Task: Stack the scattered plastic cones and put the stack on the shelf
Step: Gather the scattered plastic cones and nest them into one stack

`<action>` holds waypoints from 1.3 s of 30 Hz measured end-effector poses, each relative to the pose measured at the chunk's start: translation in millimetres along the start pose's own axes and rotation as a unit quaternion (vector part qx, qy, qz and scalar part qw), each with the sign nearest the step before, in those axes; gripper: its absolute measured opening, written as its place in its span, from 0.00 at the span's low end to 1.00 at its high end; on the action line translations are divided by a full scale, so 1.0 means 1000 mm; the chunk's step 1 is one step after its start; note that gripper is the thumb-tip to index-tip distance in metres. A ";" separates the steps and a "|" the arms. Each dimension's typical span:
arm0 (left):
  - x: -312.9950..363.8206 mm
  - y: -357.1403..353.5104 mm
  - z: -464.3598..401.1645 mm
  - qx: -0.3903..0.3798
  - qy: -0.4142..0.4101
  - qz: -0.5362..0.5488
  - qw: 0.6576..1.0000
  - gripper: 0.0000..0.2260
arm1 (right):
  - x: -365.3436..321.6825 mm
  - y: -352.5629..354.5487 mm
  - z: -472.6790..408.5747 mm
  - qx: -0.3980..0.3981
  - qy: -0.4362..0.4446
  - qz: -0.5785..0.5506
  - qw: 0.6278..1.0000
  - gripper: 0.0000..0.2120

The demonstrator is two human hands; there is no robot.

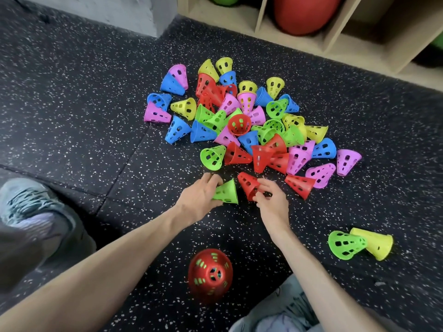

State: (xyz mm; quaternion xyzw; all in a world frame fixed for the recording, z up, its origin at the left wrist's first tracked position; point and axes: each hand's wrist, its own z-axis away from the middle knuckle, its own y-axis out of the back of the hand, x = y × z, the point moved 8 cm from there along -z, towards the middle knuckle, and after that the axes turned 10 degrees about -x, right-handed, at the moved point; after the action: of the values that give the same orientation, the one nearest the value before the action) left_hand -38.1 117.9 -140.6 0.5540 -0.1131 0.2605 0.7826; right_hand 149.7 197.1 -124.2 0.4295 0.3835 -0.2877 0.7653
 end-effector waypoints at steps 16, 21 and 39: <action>-0.038 -0.015 0.038 -0.011 0.051 0.035 0.998 0.27 | -0.028 -0.009 0.010 -0.009 0.022 0.040 0.999 0.16; -0.044 -0.021 0.048 0.028 0.061 0.086 0.994 0.26 | -0.021 -0.016 0.013 -0.025 0.002 0.055 0.998 0.16; -0.042 -0.038 0.067 0.207 -0.061 -0.021 0.976 0.24 | 0.039 0.100 -0.006 0.222 -0.118 0.184 0.950 0.19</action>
State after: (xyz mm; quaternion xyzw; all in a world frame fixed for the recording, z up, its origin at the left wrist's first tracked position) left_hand -45.4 34.8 -167.0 0.7214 -0.0927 0.2276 0.6475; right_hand 245.5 244.4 -114.9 0.6144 0.1318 -0.2684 0.7302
